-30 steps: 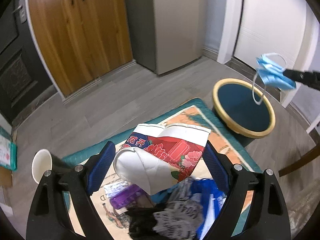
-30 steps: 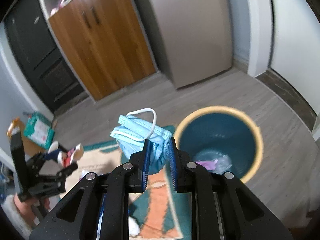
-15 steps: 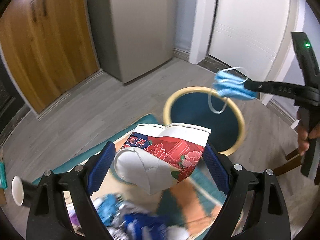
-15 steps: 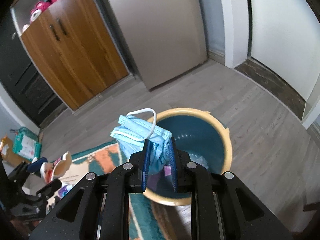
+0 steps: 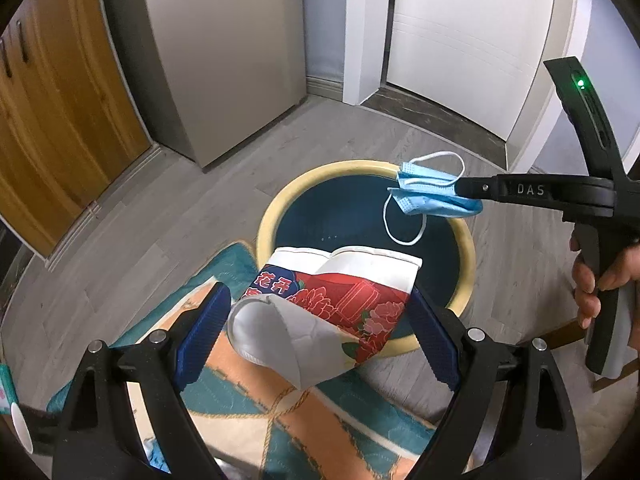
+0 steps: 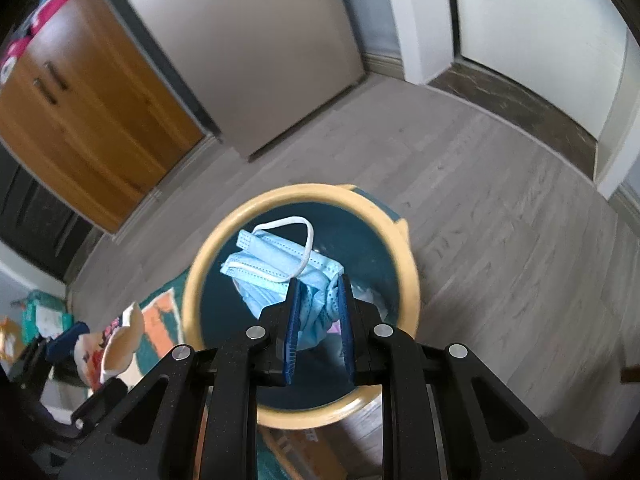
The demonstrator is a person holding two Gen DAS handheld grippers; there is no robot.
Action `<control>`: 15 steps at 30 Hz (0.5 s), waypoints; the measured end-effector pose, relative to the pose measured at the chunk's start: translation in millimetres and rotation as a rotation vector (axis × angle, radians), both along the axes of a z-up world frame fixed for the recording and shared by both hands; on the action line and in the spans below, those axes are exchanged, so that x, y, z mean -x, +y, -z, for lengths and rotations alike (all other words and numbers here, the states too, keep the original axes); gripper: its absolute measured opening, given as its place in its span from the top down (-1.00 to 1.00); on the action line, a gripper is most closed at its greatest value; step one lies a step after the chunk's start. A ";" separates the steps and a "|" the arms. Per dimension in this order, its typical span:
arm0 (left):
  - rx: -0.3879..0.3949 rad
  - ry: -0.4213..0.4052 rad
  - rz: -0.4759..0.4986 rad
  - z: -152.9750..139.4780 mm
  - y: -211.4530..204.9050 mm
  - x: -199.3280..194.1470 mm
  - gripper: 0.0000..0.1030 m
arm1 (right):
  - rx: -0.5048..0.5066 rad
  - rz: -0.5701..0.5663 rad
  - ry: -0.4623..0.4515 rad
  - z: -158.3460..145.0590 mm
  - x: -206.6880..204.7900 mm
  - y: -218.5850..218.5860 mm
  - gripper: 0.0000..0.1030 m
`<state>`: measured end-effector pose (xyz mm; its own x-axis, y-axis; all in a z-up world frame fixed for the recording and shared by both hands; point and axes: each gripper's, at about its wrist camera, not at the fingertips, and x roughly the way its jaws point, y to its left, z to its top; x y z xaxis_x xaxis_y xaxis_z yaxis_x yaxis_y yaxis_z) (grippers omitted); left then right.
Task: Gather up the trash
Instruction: 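Carry the paper bag and mask over the bin and open both tools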
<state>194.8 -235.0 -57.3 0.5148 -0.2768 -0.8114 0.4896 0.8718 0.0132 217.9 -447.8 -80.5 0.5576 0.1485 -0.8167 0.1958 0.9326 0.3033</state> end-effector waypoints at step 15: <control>-0.051 0.002 0.042 35.6 -34.1 -24.2 -0.69 | -0.074 -0.005 0.034 15.1 -8.6 6.2 0.61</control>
